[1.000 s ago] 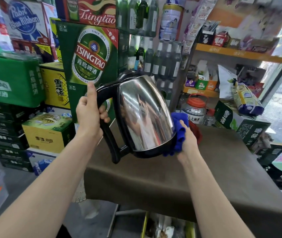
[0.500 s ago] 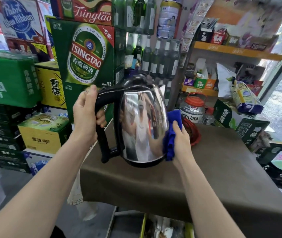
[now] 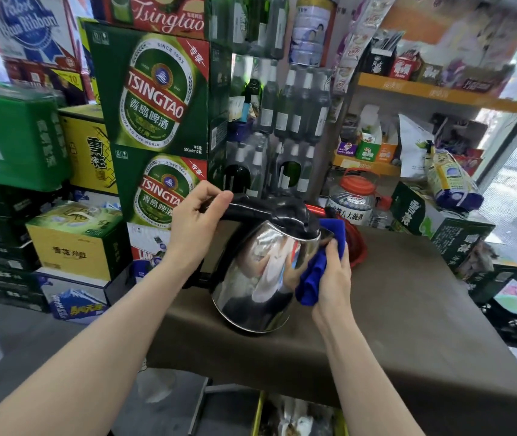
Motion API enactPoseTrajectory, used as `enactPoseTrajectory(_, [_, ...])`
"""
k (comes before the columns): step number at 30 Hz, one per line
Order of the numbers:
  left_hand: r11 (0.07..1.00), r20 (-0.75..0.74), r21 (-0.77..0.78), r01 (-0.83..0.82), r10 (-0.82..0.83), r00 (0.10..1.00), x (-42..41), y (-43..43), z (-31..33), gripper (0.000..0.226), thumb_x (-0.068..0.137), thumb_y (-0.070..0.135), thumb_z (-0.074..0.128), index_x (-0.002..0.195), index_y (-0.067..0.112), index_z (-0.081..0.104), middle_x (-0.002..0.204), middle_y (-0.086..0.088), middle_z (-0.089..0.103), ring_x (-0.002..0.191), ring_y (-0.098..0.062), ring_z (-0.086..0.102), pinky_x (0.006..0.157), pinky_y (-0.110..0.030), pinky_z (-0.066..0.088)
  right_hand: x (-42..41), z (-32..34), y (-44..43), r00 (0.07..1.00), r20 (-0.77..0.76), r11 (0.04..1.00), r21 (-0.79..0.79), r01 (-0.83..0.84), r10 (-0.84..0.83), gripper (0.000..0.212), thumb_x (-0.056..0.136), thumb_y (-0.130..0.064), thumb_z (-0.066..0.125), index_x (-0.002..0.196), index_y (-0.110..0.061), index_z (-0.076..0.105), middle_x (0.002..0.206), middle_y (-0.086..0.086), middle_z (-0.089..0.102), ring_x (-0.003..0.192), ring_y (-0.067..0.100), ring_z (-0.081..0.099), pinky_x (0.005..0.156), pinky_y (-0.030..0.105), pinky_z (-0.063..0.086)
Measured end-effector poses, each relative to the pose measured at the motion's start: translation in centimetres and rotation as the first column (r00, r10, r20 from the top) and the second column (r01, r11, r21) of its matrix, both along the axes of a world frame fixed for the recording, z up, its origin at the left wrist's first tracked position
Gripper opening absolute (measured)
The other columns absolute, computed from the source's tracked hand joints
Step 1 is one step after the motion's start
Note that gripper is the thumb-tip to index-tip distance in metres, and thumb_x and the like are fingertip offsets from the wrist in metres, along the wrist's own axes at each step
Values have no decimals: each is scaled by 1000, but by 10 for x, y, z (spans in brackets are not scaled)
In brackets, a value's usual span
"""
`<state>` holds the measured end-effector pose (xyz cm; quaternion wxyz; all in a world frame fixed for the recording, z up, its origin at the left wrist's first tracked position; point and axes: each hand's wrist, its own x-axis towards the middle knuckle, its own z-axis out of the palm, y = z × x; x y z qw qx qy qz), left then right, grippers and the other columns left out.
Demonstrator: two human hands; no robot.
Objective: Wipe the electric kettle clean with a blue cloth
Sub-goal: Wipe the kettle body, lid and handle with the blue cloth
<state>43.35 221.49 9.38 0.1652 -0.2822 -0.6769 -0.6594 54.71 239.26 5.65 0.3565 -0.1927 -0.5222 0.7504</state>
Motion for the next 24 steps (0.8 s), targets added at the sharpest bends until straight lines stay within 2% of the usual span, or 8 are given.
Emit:
enactPoseTrajectory(2, [995, -50, -100, -24, 19, 999, -8, 5, -5, 24, 87, 53, 47, 81, 32, 55, 73, 9, 57, 69, 1, 51, 67, -19, 42, -1, -6, 1, 999, 15, 999, 29, 28, -29, 27, 106, -26, 43, 97, -38, 66, 69, -10, 62, 57, 5, 57, 54, 20, 50])
enactPoseTrajectory(5, [975, -116, -217, -50, 25, 993, -26, 10, -10, 27, 98, 42, 42, 95, 19, 57, 85, -6, 62, 75, -1, 51, 71, -12, 38, -5, -12, 0, 997, 13, 990, 117, 76, -78, 27, 107, -28, 42, 103, -44, 64, 74, -8, 57, 63, 7, 53, 62, 26, 47])
enactPoseTrajectory(10, [880, -123, -436, -189, 150, 981, -50, 13, -12, 33, 101, 35, 41, 126, 27, 62, 107, 0, 62, 104, -22, 57, 95, -37, 44, -7, -22, -14, 989, -25, 925, 351, 144, -145, 29, 107, -25, 42, 128, -38, 57, 96, -17, 65, 89, 5, 60, 84, 26, 48])
enactPoseTrajectory(13, [874, -26, -408, -265, 279, 960, -18, 18, -6, 42, 99, 36, 45, 141, 29, 49, 131, -3, 46, 118, -20, 50, 100, -32, 39, -2, -30, -22, 989, -25, 887, 441, 140, -144, 34, 107, -26, 42, 139, -32, 48, 122, -2, 63, 113, 15, 59, 103, 37, 46])
enactPoseTrajectory(17, [827, 43, -559, -66, 108, 993, 48, 38, 5, 92, 81, 67, 54, 154, 25, 17, 162, -5, 15, 146, -21, 22, 116, -44, 25, 9, -37, -25, 987, -38, 875, 459, 156, -156, 35, 106, -27, 42, 141, -29, 46, 127, 2, 60, 118, 18, 57, 107, 42, 44])
enactPoseTrajectory(19, [778, 67, -628, 20, 29, 997, 54, 44, 6, 122, 63, 75, 66, 155, 25, 3, 164, -2, 1, 149, -18, 9, 118, -43, 19, 17, -43, -28, 984, -71, 857, 485, 176, -161, 33, 106, -24, 42, 139, -25, 47, 128, 0, 59, 120, 14, 56, 106, 34, 44])
enactPoseTrajectory(21, [780, 57, -617, 101, -83, 995, 40, 43, 7, 133, 54, 71, 76, 155, 23, 5, 163, 0, 12, 147, -12, 18, 120, -39, 21, 25, -51, -32, 979, -114, 793, 574, 203, -169, 33, 104, -22, 43, 136, -25, 48, 133, -2, 56, 125, 9, 52, 107, 26, 41])
enactPoseTrajectory(24, [785, 137, -580, 218, -170, 976, 14, 26, 8, 130, 52, 58, 84, 154, 20, 14, 152, 7, 36, 136, -4, 35, 116, -32, 29, 26, -71, -37, 988, -93, 635, 758, 152, -125, 41, 99, -22, 45, 140, -19, 46, 147, 2, 45, 139, 16, 42, 115, 39, 37])
